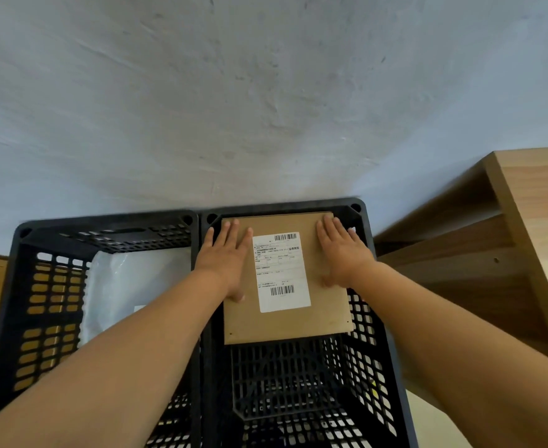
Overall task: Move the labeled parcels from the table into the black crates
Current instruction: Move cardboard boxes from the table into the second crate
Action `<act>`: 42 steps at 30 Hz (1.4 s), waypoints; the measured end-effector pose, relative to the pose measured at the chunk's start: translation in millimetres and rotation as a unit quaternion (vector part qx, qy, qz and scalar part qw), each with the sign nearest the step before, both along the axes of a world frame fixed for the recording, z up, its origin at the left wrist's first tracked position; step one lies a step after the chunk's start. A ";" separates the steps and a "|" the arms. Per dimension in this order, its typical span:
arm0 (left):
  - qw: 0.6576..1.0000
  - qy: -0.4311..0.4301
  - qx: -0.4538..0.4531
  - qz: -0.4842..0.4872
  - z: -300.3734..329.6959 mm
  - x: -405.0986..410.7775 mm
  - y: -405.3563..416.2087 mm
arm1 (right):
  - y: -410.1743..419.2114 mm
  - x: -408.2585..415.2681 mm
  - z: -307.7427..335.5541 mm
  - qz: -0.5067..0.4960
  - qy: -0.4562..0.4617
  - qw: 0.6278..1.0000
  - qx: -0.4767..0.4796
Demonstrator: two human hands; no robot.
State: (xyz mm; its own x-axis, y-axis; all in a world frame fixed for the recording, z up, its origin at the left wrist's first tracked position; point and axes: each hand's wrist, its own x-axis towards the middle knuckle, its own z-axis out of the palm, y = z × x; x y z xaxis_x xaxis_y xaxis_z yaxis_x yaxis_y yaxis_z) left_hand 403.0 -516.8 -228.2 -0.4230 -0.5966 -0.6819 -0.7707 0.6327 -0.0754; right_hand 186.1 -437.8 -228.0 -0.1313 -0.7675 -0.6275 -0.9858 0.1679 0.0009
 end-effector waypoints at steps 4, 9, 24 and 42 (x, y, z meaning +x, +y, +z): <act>1.000 -0.002 0.007 0.000 -2.2 -1.4 -1.0 | -0.4 -2.0 -2.4 0.002 0.002 1.000 0.000; 1.000 -0.026 -0.001 0.000 0.8 -5.1 5.3 | 8.9 0.6 -1.4 -0.020 0.001 1.000 -0.024; 0.970 0.213 -0.082 0.088 83.9 -100.1 150.7 | 158.2 -20.8 84.4 -0.091 -0.127 0.970 -0.188; 0.879 0.467 -0.087 0.040 292.7 -392.6 445.3 | 492.6 -324.7 327.1 -0.179 0.033 0.927 -0.329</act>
